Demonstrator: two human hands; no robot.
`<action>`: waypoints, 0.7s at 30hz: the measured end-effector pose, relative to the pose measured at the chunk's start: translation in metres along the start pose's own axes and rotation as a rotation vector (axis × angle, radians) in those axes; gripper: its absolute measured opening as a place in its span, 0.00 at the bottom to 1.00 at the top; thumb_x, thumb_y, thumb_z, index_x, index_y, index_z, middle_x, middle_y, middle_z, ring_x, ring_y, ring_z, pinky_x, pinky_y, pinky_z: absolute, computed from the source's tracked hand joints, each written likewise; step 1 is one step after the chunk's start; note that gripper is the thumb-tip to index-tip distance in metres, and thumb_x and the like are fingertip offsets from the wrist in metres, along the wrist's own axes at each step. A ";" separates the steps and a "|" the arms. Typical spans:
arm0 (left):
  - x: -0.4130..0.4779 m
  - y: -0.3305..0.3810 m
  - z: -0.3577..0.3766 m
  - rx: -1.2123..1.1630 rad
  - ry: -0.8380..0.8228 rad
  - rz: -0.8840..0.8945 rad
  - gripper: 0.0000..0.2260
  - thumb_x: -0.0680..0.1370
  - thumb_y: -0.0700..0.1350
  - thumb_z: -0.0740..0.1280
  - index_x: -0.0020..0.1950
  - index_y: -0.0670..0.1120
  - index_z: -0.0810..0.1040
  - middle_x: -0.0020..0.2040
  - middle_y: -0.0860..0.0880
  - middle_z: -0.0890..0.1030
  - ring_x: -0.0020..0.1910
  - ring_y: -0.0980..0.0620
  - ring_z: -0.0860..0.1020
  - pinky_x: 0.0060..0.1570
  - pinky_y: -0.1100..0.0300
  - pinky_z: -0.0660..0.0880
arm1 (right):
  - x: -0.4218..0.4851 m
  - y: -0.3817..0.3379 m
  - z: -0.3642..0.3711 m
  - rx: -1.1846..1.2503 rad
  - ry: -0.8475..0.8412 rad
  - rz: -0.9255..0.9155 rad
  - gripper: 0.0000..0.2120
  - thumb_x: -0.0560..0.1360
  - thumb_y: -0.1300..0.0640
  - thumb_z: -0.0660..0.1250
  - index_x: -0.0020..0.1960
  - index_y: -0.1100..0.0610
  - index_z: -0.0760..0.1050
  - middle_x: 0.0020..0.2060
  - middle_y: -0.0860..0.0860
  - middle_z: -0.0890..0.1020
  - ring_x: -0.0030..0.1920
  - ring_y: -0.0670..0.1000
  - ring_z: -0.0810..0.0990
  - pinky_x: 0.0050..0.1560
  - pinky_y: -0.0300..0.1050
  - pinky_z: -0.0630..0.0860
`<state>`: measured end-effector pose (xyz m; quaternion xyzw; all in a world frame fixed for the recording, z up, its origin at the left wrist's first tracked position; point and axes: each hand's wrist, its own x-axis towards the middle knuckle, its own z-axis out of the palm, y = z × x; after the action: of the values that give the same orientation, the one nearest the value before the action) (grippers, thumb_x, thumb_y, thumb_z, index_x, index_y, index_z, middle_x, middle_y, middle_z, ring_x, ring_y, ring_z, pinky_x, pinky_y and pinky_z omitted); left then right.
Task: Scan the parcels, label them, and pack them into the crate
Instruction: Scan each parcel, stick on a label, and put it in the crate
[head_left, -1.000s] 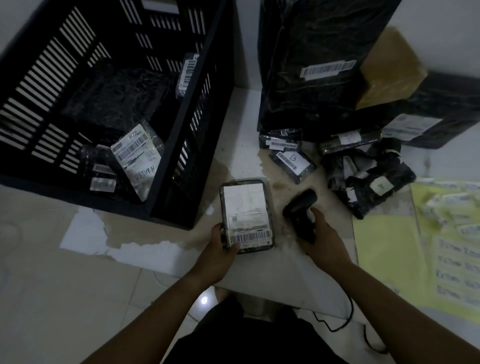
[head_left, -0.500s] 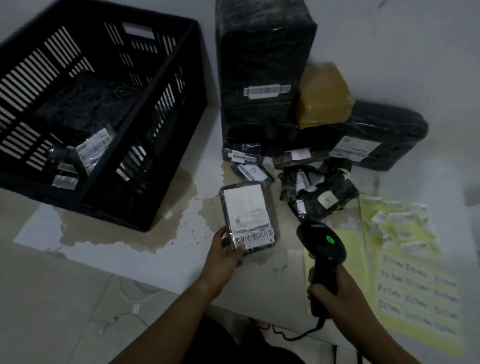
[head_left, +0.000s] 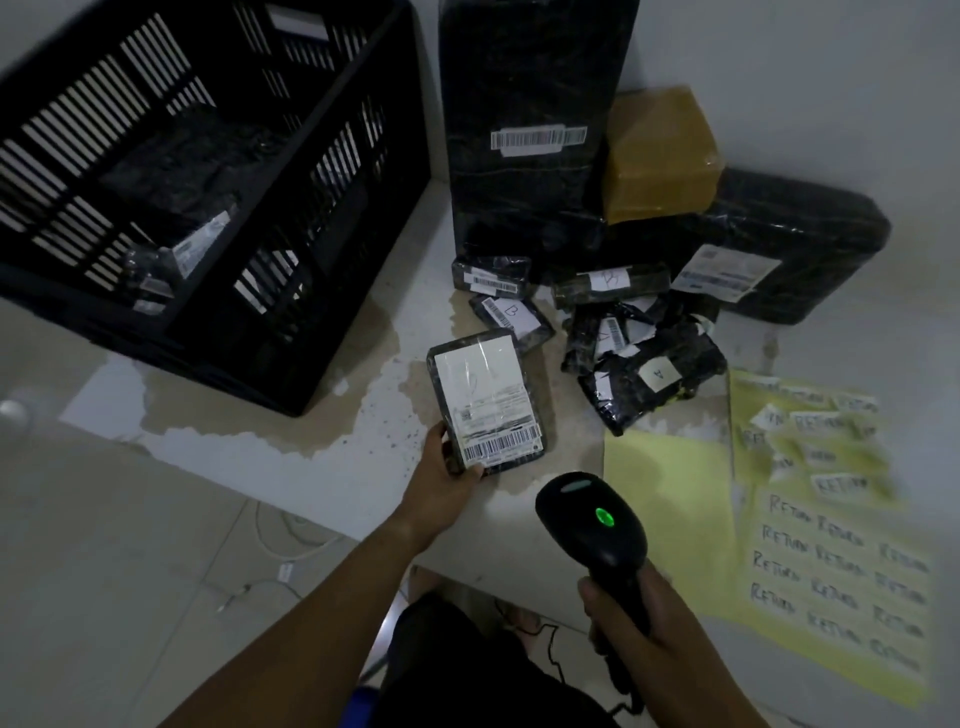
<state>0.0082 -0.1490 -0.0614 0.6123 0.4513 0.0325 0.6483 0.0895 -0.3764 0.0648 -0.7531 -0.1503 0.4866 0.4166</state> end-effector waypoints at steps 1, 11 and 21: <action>0.000 -0.002 0.000 0.010 0.010 0.009 0.32 0.82 0.38 0.67 0.80 0.51 0.55 0.69 0.54 0.72 0.66 0.53 0.74 0.68 0.47 0.74 | 0.000 -0.003 0.001 0.004 -0.020 -0.022 0.24 0.68 0.38 0.63 0.64 0.35 0.66 0.36 0.38 0.82 0.39 0.38 0.80 0.40 0.32 0.72; 0.004 -0.018 0.002 0.066 0.045 0.028 0.28 0.80 0.41 0.68 0.77 0.55 0.62 0.68 0.53 0.77 0.64 0.55 0.78 0.68 0.47 0.75 | -0.012 0.000 0.005 -0.061 -0.006 -0.124 0.21 0.71 0.38 0.60 0.62 0.42 0.71 0.37 0.32 0.79 0.42 0.36 0.78 0.43 0.28 0.70; 0.007 -0.021 0.002 0.082 0.040 0.025 0.27 0.80 0.43 0.69 0.76 0.57 0.62 0.66 0.56 0.78 0.62 0.56 0.79 0.66 0.45 0.76 | -0.016 0.001 0.005 -0.109 0.003 -0.151 0.16 0.72 0.40 0.59 0.58 0.44 0.70 0.36 0.32 0.80 0.39 0.35 0.78 0.41 0.28 0.70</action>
<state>0.0028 -0.1519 -0.0829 0.6434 0.4574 0.0344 0.6129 0.0775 -0.3848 0.0724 -0.7618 -0.2321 0.4440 0.4107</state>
